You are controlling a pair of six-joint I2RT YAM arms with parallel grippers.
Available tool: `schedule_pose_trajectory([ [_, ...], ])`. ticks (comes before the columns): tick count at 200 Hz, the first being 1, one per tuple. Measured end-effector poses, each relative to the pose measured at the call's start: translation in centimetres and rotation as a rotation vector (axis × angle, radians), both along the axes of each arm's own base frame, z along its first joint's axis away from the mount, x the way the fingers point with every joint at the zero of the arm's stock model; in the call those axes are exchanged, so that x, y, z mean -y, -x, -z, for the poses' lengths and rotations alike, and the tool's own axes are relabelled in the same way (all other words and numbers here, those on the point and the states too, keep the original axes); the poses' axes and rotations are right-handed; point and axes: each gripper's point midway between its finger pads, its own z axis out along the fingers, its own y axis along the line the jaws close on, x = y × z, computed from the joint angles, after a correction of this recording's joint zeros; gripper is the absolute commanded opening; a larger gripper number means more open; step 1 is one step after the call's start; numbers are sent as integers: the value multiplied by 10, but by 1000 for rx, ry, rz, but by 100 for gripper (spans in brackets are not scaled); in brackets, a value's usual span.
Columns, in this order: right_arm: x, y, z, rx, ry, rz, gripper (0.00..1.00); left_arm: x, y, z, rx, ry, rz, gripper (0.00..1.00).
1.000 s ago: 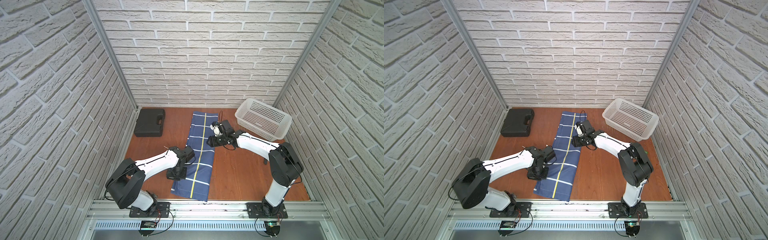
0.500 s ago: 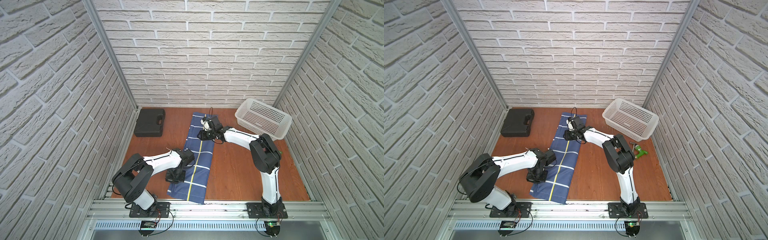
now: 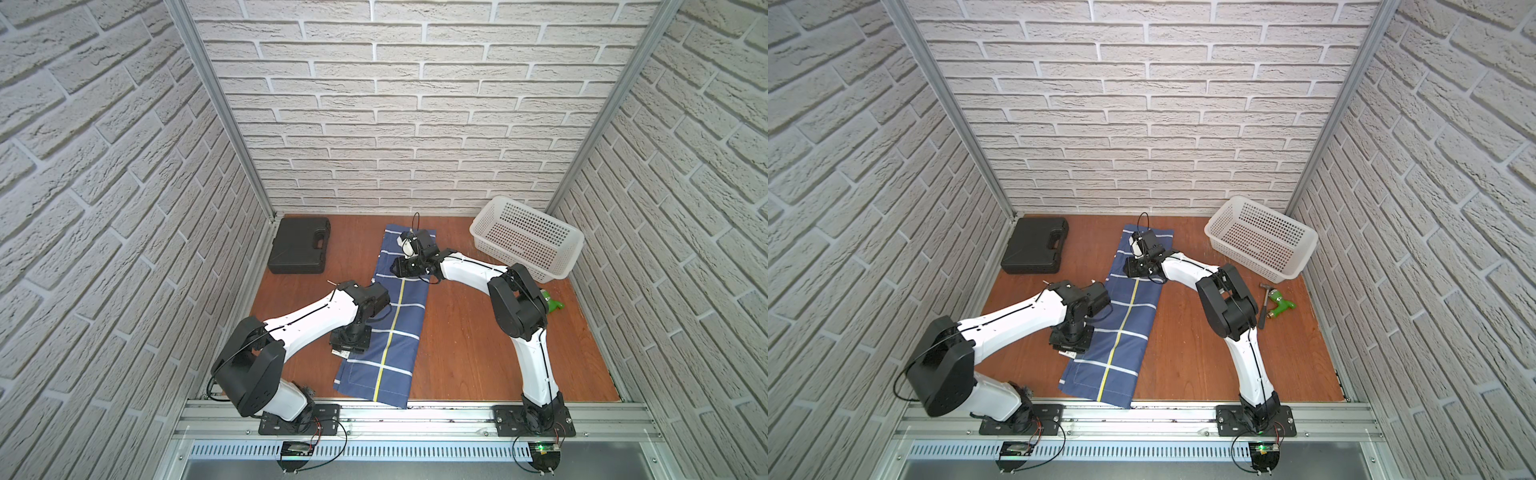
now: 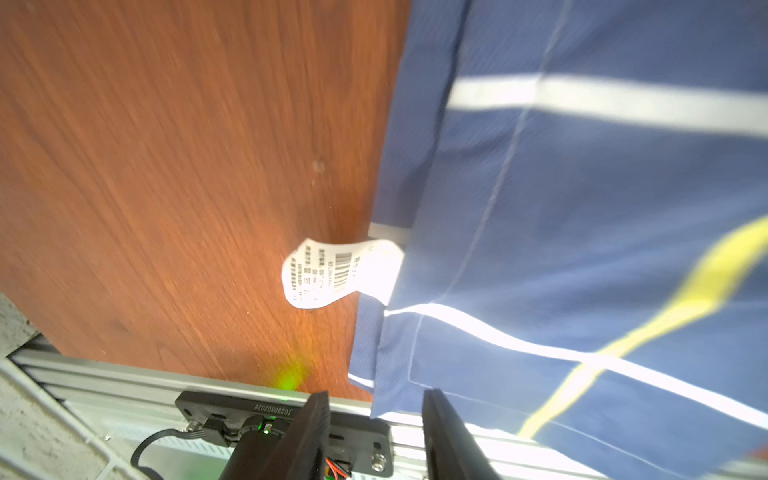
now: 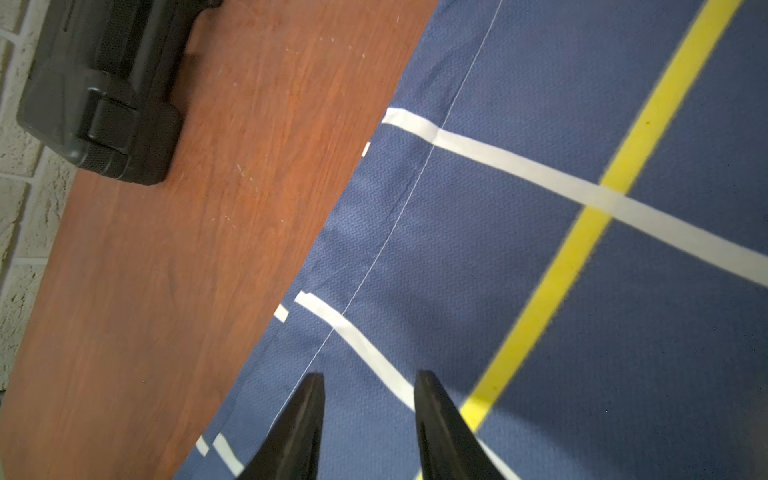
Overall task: Roll up the pillowcase
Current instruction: Fold the pillowcase at the center of the board, then adjust the pillowcase at the center of the board.
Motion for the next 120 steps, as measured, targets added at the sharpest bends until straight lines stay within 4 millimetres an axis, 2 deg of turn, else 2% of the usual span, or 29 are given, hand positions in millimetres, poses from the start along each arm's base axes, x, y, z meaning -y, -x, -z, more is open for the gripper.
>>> schedule_pose_trajectory([
  [34, 23, 38, -29, 12, 14, -19, 45, 9, -43, -5, 64, 170, -56, 41],
  [56, 40, 59, -50, 39, 19, -25, 50, 21, -83, -1, 108, 290, -64, 39],
  [74, 50, 74, -58, 53, 24, -30, 52, 33, -115, 7, 129, 360, -40, 38],
  [95, 60, 92, -52, 32, 29, -31, 52, 42, -141, 19, 137, 417, -10, 37],
  [120, 70, 117, -24, -45, 52, -27, 52, 44, -160, 30, 125, 449, 10, 35],
])
